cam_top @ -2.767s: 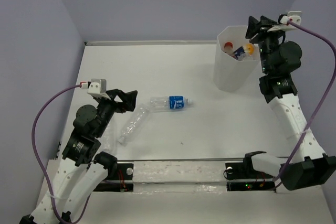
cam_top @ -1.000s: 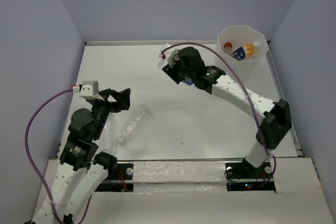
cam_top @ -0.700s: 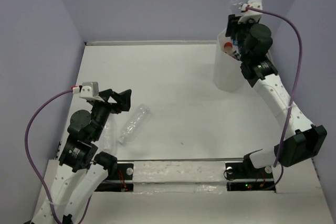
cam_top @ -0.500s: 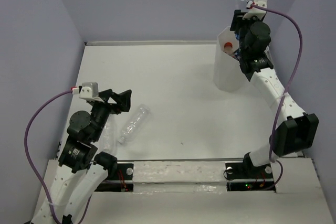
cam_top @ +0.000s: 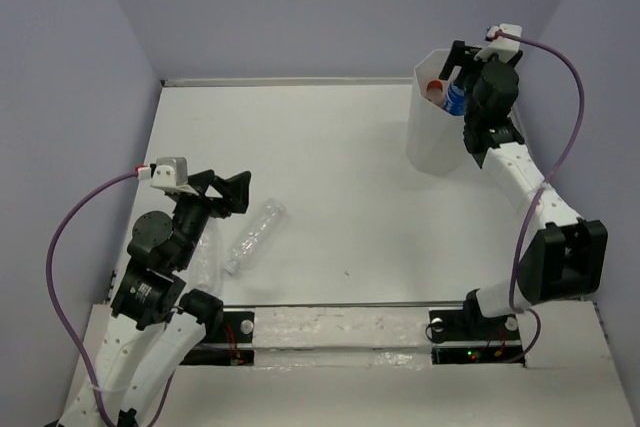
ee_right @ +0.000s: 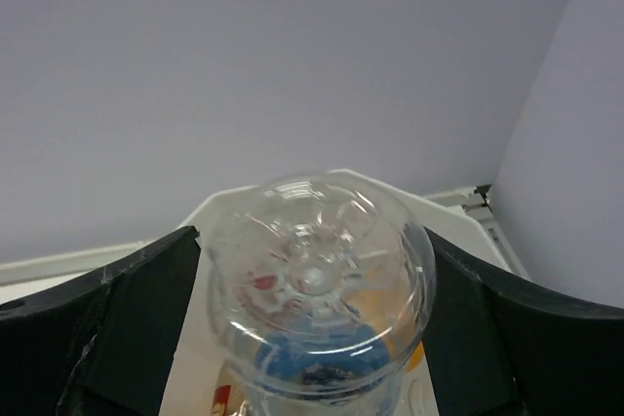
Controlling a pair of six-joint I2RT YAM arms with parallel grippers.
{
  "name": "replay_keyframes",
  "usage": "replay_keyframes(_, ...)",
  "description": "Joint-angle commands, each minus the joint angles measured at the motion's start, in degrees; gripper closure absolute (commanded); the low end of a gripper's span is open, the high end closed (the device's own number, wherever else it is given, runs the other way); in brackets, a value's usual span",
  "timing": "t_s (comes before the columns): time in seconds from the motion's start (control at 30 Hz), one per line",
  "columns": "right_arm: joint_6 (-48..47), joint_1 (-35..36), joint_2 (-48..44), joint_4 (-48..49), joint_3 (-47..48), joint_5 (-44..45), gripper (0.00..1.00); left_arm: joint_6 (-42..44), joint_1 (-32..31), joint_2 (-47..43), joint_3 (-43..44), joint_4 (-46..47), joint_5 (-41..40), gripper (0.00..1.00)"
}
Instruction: Put the plastic bottles in the bin
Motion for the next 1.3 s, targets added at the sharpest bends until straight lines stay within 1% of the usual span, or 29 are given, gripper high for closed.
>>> replay_keyframes(0.0,3.39,0.23,-9.29,5.39,-2.19,1.96,0.10,0.21,-0.32,-0.20,1.83,2.01,0.29,0.01)
replay_keyframes(0.1,6.36,0.23,-12.55,1.53,-3.42,-0.14,0.10,0.12,-0.23,-0.11,1.83,2.10,0.29,0.01)
replay_keyframes(0.13,7.60,0.23,-14.48,0.21,-3.68,-3.37,0.10,0.21,-0.23,-0.02,1.83,2.10,0.29,0.01)
replay_keyframes(0.23,15.32,0.75,-16.69,-6.20,-4.65,-9.97,0.11,0.21,-0.05,-0.11,1.92,2.18,-0.06,0.01)
replay_keyframes(0.27,19.35,1.63,-17.91,-8.40,-5.35,-15.21,0.11,0.21,0.21,-0.20,1.92,2.27,-0.24,0.01)
replay_keyframes(0.3,20.61,5.29,-18.44,-9.11,-7.27,-17.35,0.11,0.21,0.38,-0.20,1.92,2.19,-0.33,0.01)
replay_keyframes(0.33,21.92,8.29,-19.41,-9.47,-8.68,-16.76,0.11,0.21,0.47,-0.20,1.92,2.10,-0.59,0.01)
replay_keyframes(0.4,21.15,15.40,-19.51,-9.65,-10.80,-14.05,0.09,0.21,0.65,-0.20,2.00,1.92,-1.29,0.01)
replay_keyframes(0.43,20.97,22.05,-19.24,-10.26,-12.02,-10.21,0.08,0.21,0.65,-0.11,2.00,1.92,-1.38,0.01)
replay_keyframes(0.53,23.16,29.56,-15.82,-10.26,-13.44,-8.68,0.04,0.29,0.74,0.24,2.00,2.01,-1.21,0.01)
replay_keyframes(0.57,25.43,31.76,-14.68,-10.18,-14.22,-6.93,0.03,0.21,0.74,0.07,2.09,2.10,-1.21,0.01)
replay_keyframes(0.6,27.19,34.65,-12.15,-9.65,-14.84,-7.09,0.02,0.21,0.74,-0.02,2.09,1.92,-1.38,0.01)
replay_keyframes(0.63,29.13,35.81,-10.56,-8.95,-15.46,-8.66,0.02,0.21,0.82,-0.11,2.00,1.92,-1.47,0.01)
replay_keyframes(0.67,32.97,37.04,-8.71,-6.86,-16.51,-8.85,0.01,0.29,0.82,-0.29,2.09,1.83,-1.56,0.01)
replay_keyframes(0.7,34.49,39.49,-6.69,-5.97,-16.60,-8.85,0.01,0.21,0.91,-0.29,2.09,1.83,-1.56,0.01)
replay_keyframes(0.73,35.99,40.56,-2.15,-5.70,-16.34,-8.59,0.00,0.21,0.91,-0.37,2.09,1.83,-1.56,0.01)
replay_keyframes(0.77,37.65,41.53,0.16,-5.87,-15.82,-6.76,0.00,0.21,0.91,-0.46,2.09,1.92,-1.56,0.01)
replay_keyframes(0.8,41.32,43.54,2.10,-5.61,-14.86,-6.65,0.00,0.21,0.91,-0.55,2.09,1.75,-1.65,0.01)
replay_keyframes(0.83,42.49,44.52,5.60,-5.34,-14.07,-6.04,0.00,0.21,1.00,-0.55,2.09,1.74,-1.73,0.01)
replay_keyframes(0.93,47.15,47.15,9.22,-3.77,-12.21,-6.12,0.00,0.12,0.91,-0.73,2.00,1.74,-1.56,0.01)
replay_keyframes(1.07,55.05,48.39,15.45,0.89,-11.51,-11.03,0.00,0.12,0.91,-0.99,1.92,1.83,-0.77,0.01)
replay_keyframes(1.27,61.65,49.97,23.90,2.83,-7.92,-15.79,0.00,0.03,0.83,-1.78,1.83,1.83,-0.24,0.01)
